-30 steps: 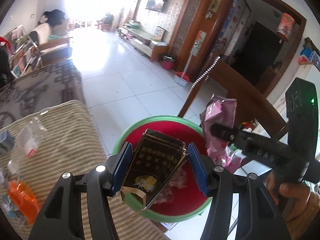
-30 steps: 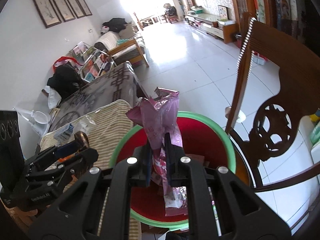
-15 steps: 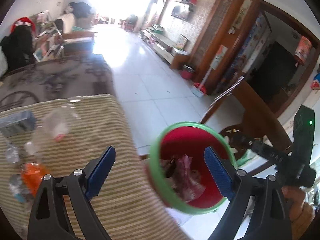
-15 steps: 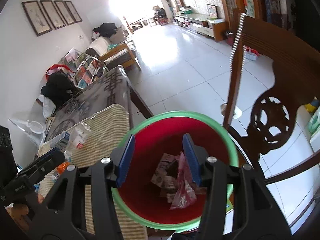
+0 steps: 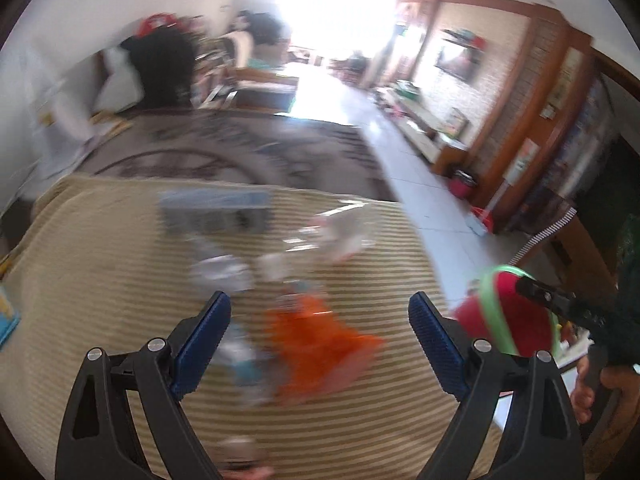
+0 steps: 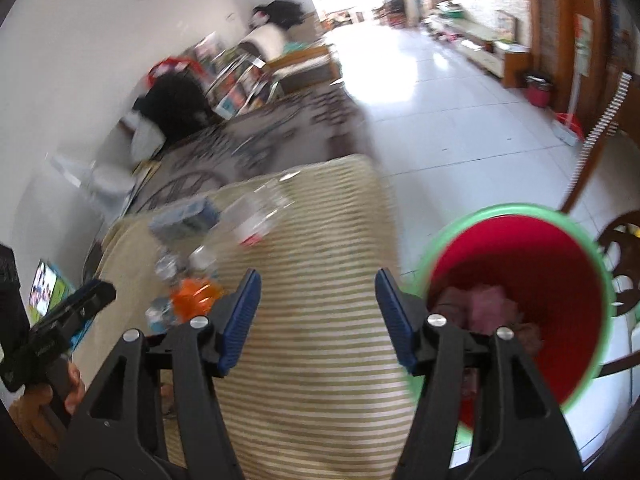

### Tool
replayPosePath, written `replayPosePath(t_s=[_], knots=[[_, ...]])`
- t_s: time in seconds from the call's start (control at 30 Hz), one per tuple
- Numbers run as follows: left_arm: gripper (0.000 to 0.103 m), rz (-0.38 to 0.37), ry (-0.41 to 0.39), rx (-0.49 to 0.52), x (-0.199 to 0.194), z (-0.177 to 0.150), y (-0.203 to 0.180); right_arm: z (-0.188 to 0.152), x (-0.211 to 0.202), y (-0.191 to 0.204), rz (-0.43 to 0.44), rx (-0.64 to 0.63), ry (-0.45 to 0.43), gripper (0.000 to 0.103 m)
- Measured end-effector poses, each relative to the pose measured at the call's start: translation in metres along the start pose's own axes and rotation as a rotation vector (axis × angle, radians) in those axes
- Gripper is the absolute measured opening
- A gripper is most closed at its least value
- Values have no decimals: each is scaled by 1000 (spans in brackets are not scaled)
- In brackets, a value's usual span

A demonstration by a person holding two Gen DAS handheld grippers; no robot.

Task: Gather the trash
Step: 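Grasp the orange snack bag with the right tool while the left tool grasps crumpled grey paper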

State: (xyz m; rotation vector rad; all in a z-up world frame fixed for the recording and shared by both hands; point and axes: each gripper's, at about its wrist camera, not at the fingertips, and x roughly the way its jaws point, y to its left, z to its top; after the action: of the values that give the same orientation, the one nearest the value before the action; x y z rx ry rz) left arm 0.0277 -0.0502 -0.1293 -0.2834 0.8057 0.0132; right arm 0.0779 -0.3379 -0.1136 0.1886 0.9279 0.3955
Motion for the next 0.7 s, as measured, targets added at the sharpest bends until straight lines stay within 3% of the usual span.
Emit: replayPosePath(t_s=[0.27, 0.47, 0.53, 0.6, 0.7], knots=[[86, 75, 29, -117, -4, 0, 104, -10, 88, 87, 57, -101, 182, 60], [86, 88, 26, -126, -8, 2, 147, -17, 134, 128, 42, -170, 257, 74], [86, 83, 31, -133, -7, 2, 155, -23, 149, 137, 16, -201, 286, 74], [86, 72, 37, -137, -7, 4, 158, -30, 159, 141, -25, -224, 313, 60], [86, 45, 44, -125, 1, 8, 159, -31, 150, 145, -17, -209, 287, 45]])
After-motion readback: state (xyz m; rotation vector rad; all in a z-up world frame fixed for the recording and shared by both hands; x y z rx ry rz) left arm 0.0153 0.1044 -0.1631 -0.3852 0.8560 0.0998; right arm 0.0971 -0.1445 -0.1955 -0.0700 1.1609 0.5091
